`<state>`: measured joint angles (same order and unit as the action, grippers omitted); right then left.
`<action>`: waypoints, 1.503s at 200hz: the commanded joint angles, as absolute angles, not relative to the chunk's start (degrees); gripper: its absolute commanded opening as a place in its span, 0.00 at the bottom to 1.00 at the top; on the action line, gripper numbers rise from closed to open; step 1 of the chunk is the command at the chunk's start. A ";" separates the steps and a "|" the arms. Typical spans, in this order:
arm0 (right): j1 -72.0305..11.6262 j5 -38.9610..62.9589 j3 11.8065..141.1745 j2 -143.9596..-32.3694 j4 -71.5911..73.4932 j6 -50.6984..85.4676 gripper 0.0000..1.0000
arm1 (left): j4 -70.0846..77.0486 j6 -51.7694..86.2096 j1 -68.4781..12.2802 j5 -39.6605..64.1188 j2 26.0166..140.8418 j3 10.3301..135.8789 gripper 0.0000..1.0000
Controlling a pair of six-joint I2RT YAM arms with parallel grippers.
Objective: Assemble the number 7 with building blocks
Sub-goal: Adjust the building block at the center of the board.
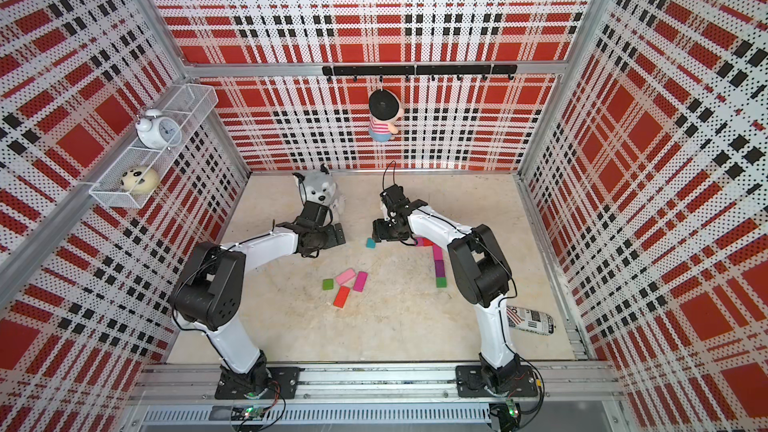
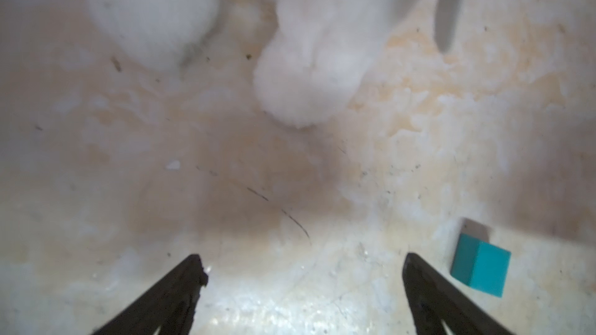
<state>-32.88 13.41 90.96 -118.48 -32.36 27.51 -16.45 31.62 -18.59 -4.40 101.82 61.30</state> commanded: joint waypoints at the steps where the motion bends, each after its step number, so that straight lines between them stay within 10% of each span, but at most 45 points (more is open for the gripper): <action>1: -33.31 18.25 91.23 -119.98 -28.22 30.28 0.61 | -13.83 30.43 -18.47 -2.26 100.48 62.25 0.99; 300: -34.44 21.42 98.39 -130.21 -28.97 28.30 0.54 | -8.79 31.99 -18.37 2.62 101.49 59.62 1.00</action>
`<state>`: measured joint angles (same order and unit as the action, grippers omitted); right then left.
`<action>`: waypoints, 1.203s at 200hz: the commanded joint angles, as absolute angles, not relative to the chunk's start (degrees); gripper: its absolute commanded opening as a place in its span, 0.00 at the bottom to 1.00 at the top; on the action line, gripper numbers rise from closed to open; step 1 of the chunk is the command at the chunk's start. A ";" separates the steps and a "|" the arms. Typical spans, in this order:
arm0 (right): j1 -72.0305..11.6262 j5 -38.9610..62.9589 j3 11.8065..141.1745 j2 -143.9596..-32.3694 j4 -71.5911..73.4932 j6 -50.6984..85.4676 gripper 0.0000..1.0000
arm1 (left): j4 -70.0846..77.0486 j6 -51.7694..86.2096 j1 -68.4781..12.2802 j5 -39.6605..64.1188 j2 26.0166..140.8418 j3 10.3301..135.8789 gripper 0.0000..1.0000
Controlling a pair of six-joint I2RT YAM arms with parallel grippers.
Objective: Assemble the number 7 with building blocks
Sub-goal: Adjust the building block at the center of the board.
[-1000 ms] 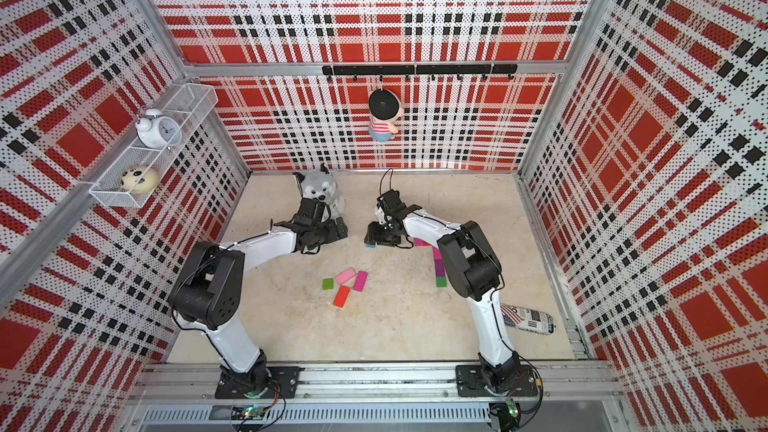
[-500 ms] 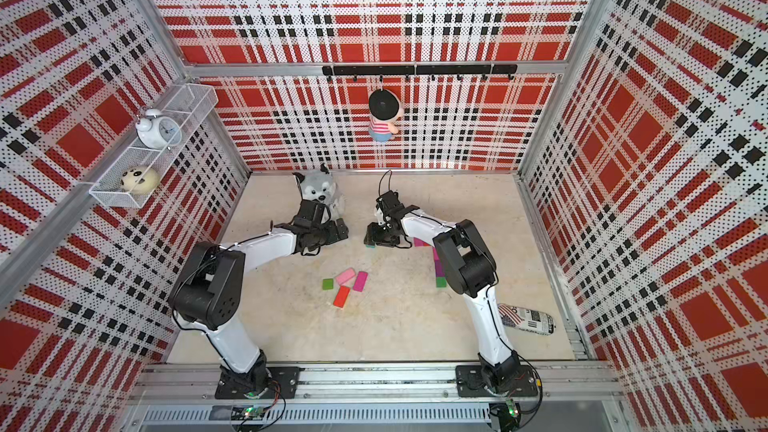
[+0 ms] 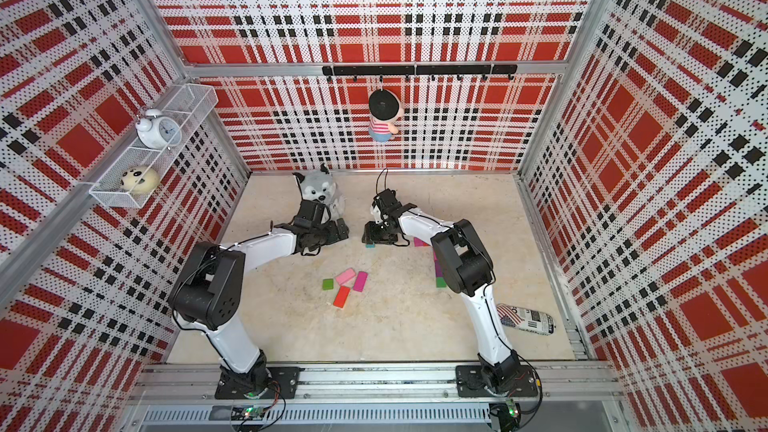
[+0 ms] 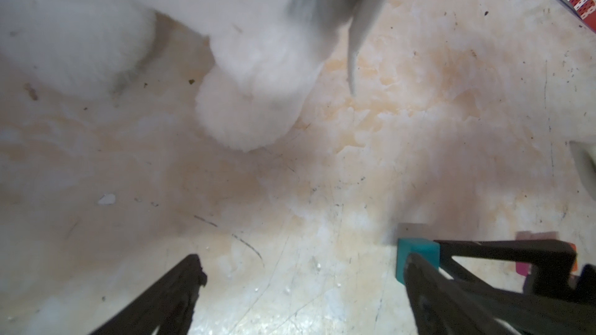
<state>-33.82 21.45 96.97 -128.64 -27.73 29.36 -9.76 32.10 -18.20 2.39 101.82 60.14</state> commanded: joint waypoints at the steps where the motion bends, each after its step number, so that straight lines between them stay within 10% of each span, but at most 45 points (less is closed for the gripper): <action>1: -34.45 21.43 98.41 -130.19 -28.98 28.30 0.54 | -8.79 31.99 -18.37 2.58 101.50 59.60 1.00; 240: -36.47 24.32 95.71 -127.62 -28.77 35.95 0.57 | -7.73 31.92 -18.39 2.73 101.38 57.79 0.99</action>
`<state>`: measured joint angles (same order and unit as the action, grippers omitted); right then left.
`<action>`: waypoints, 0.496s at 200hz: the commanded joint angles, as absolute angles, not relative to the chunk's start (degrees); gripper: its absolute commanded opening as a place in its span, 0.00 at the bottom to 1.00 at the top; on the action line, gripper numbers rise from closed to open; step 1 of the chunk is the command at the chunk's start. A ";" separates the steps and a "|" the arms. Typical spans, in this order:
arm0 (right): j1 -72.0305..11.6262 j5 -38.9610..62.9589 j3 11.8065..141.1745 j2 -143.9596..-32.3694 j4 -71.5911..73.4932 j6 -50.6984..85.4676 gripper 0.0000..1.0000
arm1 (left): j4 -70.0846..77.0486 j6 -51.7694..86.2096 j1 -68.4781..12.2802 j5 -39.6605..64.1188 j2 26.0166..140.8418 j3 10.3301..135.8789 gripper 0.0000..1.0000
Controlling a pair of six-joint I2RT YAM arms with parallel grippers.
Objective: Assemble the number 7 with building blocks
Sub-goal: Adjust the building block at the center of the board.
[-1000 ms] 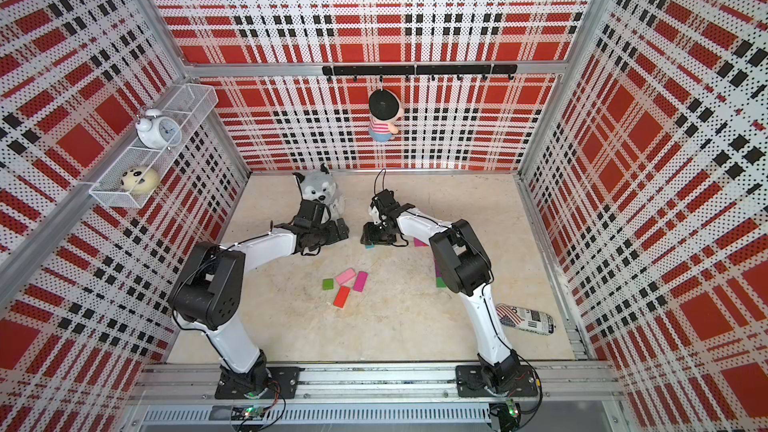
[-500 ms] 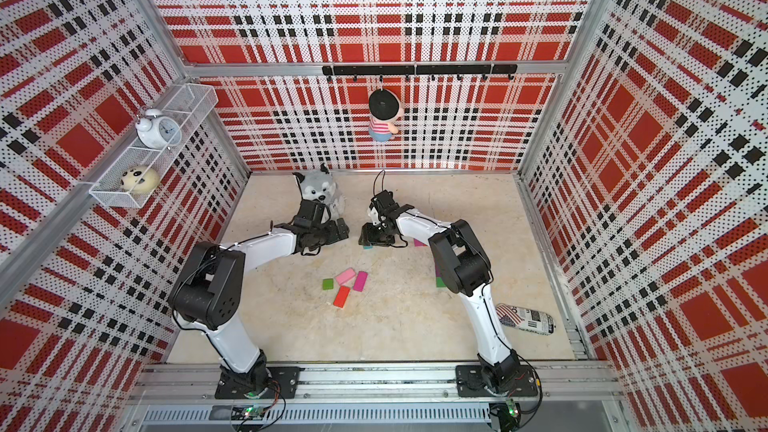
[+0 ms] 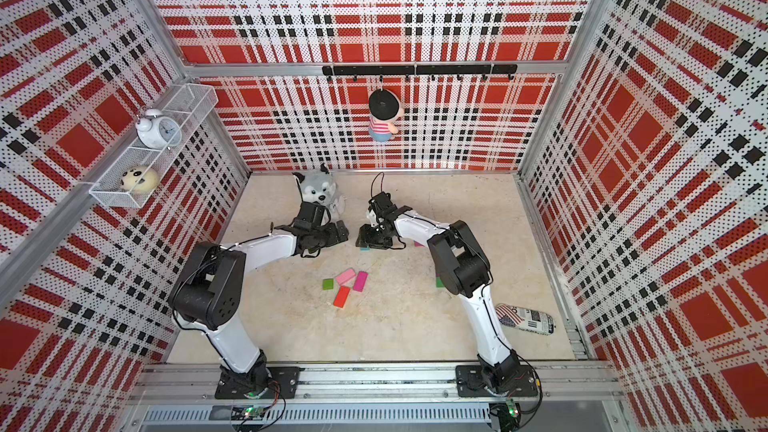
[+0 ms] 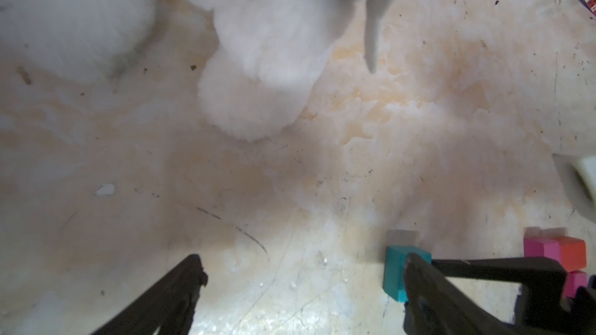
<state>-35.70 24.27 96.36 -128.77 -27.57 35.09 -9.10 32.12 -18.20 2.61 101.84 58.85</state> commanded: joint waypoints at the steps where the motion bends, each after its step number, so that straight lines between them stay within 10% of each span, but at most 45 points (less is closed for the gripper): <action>1: -36.47 24.33 95.75 -127.62 -28.80 35.95 0.57 | -7.73 31.91 -18.38 2.73 101.36 57.77 0.98; 99: -36.71 17.84 93.87 -119.39 -32.51 34.32 0.61 | -7.91 31.54 -18.12 0.53 99.00 57.04 0.98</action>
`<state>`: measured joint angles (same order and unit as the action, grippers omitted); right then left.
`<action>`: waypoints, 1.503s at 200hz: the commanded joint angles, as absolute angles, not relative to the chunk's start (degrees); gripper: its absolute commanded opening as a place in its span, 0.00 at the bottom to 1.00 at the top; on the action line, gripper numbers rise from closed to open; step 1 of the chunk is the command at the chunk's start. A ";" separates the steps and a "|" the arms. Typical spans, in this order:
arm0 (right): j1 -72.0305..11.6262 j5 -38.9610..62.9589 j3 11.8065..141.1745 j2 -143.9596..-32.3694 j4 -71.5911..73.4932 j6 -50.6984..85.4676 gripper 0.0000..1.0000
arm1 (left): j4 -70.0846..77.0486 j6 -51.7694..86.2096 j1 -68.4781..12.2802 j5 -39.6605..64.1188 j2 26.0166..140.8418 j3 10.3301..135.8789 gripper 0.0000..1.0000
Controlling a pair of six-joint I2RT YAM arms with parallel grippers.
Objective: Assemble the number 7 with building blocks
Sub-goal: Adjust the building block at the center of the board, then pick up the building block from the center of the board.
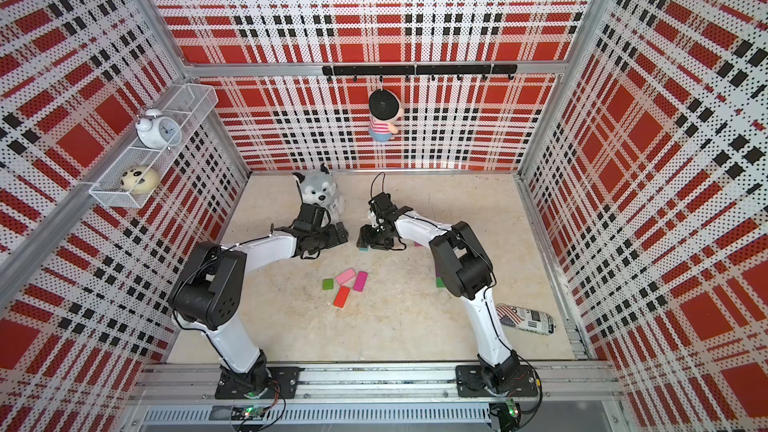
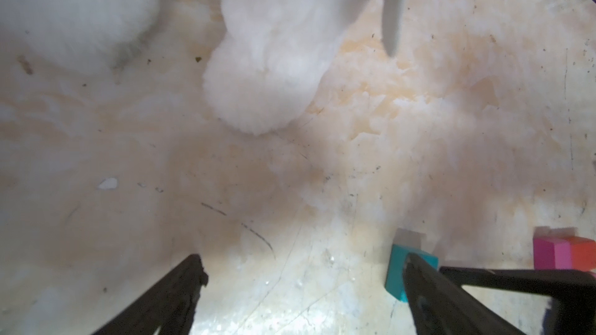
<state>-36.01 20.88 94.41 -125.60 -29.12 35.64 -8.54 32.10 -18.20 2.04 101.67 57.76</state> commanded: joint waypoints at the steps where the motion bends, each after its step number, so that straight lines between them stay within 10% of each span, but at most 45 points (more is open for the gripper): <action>1: -36.77 17.75 93.83 -119.24 -32.74 34.21 0.61 | -7.91 31.50 -18.11 0.48 98.90 57.04 0.98; 300: -50.70 5.16 99.79 -130.37 -59.91 35.78 0.48 | -5.71 28.30 -12.25 1.83 97.10 53.34 0.98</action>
